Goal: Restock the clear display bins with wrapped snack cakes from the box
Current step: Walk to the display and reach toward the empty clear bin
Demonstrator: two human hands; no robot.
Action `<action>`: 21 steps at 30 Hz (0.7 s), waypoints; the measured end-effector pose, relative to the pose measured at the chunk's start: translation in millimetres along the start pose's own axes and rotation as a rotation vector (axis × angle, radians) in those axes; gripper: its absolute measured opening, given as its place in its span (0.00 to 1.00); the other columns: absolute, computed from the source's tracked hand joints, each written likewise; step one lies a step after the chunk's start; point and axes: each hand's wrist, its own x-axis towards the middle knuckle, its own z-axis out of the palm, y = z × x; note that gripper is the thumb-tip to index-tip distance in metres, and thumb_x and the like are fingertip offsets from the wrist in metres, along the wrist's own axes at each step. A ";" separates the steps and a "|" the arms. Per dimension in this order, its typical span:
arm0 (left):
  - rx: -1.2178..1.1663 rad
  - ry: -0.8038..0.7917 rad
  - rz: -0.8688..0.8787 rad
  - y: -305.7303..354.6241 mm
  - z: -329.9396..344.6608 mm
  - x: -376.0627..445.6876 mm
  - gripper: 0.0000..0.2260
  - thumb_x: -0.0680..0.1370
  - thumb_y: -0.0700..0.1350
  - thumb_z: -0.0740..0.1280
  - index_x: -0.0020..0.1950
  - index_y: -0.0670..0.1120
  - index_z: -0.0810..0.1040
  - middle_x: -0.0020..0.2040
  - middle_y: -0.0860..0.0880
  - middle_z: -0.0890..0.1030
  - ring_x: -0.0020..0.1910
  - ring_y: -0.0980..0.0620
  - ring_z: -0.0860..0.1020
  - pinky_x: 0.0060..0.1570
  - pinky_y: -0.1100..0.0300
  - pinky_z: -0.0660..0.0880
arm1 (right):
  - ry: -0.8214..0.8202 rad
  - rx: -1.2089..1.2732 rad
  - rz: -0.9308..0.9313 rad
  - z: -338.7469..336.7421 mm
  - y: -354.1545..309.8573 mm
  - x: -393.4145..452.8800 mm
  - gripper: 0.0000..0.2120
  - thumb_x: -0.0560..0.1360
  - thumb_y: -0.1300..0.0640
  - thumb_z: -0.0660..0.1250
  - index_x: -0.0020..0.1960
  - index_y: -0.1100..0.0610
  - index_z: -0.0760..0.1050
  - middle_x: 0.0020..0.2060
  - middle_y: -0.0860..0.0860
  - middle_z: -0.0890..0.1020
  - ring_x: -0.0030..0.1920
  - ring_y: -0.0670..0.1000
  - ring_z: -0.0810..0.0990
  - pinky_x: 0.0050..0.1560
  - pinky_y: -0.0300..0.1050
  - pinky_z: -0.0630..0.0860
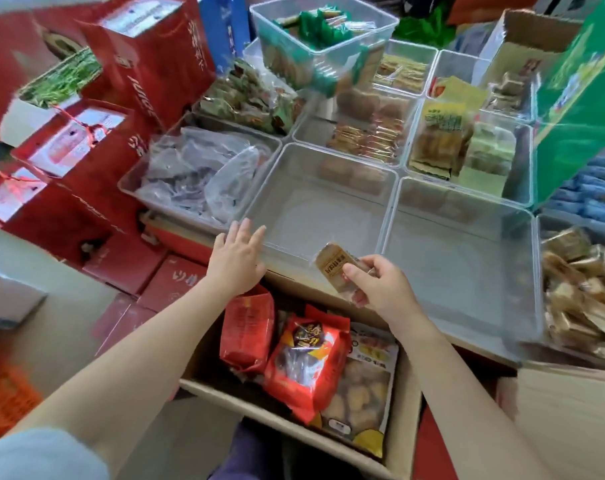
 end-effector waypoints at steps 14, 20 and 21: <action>-0.189 -0.027 0.332 -84.2 47.9 21.8 0.39 0.79 0.56 0.62 0.82 0.58 0.40 0.80 0.50 0.31 0.81 0.49 0.39 0.79 0.45 0.47 | -0.146 -0.799 0.133 157.7 -41.7 166.4 0.18 0.75 0.55 0.71 0.62 0.56 0.73 0.59 0.56 0.80 0.58 0.58 0.78 0.52 0.45 0.73; -0.220 -0.011 0.374 -89.0 48.7 23.2 0.41 0.77 0.53 0.64 0.83 0.57 0.42 0.81 0.49 0.33 0.82 0.46 0.42 0.77 0.42 0.54 | -0.315 -0.790 0.289 172.3 -31.4 188.0 0.21 0.76 0.44 0.70 0.60 0.59 0.76 0.53 0.54 0.81 0.52 0.54 0.77 0.51 0.43 0.72; -0.225 -0.023 0.374 -88.6 47.7 23.4 0.40 0.78 0.52 0.63 0.83 0.56 0.41 0.81 0.49 0.32 0.82 0.46 0.40 0.77 0.42 0.53 | -0.302 -0.769 0.299 173.1 -29.2 190.5 0.20 0.77 0.44 0.69 0.59 0.59 0.76 0.53 0.54 0.80 0.52 0.54 0.77 0.50 0.43 0.71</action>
